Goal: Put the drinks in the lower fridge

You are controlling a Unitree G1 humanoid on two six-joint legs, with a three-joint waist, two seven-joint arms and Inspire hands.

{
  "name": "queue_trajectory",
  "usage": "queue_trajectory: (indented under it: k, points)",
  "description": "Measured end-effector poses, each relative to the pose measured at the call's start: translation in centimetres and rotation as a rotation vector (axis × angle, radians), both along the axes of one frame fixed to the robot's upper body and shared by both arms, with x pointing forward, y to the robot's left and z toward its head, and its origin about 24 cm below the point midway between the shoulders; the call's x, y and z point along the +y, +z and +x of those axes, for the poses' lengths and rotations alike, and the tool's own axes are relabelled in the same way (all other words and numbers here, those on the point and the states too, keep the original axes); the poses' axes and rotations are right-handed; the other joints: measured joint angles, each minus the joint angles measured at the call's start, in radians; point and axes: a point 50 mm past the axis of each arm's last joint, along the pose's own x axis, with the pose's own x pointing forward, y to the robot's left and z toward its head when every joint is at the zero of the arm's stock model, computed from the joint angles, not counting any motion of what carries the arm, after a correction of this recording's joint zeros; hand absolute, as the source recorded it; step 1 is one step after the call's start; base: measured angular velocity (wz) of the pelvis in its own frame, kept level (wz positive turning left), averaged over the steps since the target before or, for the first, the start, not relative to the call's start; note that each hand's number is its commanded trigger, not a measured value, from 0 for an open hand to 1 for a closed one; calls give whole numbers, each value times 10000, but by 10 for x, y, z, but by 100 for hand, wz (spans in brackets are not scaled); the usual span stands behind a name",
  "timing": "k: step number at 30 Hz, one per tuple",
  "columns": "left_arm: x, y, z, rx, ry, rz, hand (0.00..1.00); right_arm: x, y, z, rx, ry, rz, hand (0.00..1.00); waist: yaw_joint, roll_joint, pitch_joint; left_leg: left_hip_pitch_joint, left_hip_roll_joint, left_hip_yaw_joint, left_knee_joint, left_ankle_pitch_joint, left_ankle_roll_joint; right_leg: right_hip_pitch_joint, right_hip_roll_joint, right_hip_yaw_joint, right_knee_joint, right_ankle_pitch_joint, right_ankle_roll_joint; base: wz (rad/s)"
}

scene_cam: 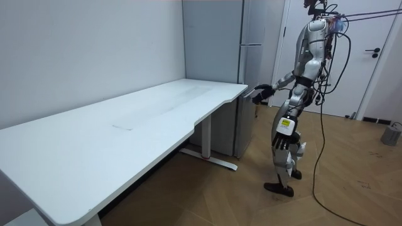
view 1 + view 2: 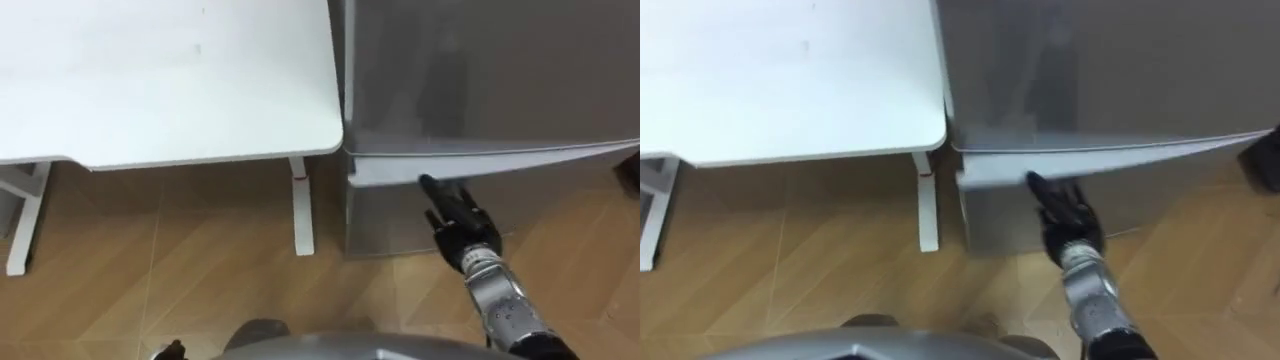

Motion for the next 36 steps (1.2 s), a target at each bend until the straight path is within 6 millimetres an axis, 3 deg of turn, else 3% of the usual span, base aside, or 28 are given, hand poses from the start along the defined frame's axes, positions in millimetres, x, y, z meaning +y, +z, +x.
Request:
queue_trajectory:
  k: [4,7,13,23,29,36]
  points:
    - [-3,0,0,59,-173,-32,0,29,1,-3,62,1390,798,0,111,32,64,28,-21,-18,-98,20,-30,12,-26,-67,-2,-48,-15,2]
    - [-5,0,1,78,-160,-26,0,41,5,-3,-65,2218,1241,0,110,48,68,-27,-83,-137,-116,22,-27,-1,-55,-151,3,-97,10,11]
    - [-4,0,0,170,-107,129,0,49,10,0,-284,2812,1743,0,128,36,68,84,-178,-171,-276,27,-18,56,-121,-168,2,-142,50,4]
    - [-5,0,-6,122,510,22,0,41,9,-1,-188,2797,1636,0,-171,-231,50,454,-330,-264,-377,27,-14,450,-236,-290,-41,-280,123,4]
    - [-2,0,-13,218,675,85,0,32,-7,-15,674,2738,1148,0,-211,-391,43,444,-340,-333,-391,26,-13,508,-217,-324,-145,-266,126,3]
    - [-2,1,-18,242,785,-36,0,0,-32,-44,2215,1581,491,0,-388,-542,-9,490,-394,-447,-449,30,-8,680,-238,-518,-296,-268,129,7]
